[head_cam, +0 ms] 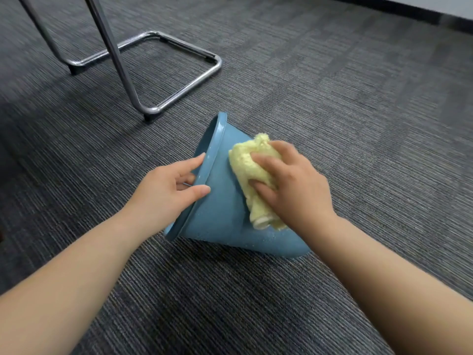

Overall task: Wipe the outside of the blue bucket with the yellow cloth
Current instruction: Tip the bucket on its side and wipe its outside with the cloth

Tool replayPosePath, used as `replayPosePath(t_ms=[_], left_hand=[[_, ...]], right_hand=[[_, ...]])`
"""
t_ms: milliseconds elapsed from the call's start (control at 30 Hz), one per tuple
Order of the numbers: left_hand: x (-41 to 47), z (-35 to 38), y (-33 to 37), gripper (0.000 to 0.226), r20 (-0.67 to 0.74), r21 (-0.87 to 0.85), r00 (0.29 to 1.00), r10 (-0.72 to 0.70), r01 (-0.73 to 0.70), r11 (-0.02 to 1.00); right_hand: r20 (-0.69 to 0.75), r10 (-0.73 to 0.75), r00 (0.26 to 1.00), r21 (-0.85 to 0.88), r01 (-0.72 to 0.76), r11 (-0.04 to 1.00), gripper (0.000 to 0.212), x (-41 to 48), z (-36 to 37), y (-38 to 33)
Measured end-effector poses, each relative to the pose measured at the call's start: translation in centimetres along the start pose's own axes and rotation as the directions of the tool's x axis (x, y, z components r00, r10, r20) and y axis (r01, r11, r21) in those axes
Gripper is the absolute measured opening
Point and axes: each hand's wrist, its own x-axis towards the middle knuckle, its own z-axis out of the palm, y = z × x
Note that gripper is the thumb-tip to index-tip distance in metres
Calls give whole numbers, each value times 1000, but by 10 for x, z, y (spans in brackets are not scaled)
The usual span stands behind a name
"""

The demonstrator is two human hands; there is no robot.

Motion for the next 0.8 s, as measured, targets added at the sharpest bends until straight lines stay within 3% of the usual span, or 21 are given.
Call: replayPosePath(t_ms=[100,233,300,533,633,800], left_hand=[[1,1,1,59,-19,-6,1000,2,-2,1000],[2,-3,-1,55,-27,28,1000,-9,10,1000],[1,-5,-3,53,-34,47,999,-25,26,999],[3,-5,-8,55,-37,22,999,-15,16,1000],[4,-7,-6,53,-17,28,1000,-8,9,1000],[3,-11,-6,52,-16,22,1000,-23,23,999]], right_hand=[[-31,14,999,-27,-15,1000,38,-3,0,0],[88,-195,977,-30,199,980,40,-17,5,-16],[118,-233,965,-32,238,971,40,-18,5,-15],[20,83,996,-83,-81,993,38,-4,6,20],[18,-1,1000,-96,3,995,38,-13,10,11],[154,-223,963,-66,235,970,41,-27,11,-3]])
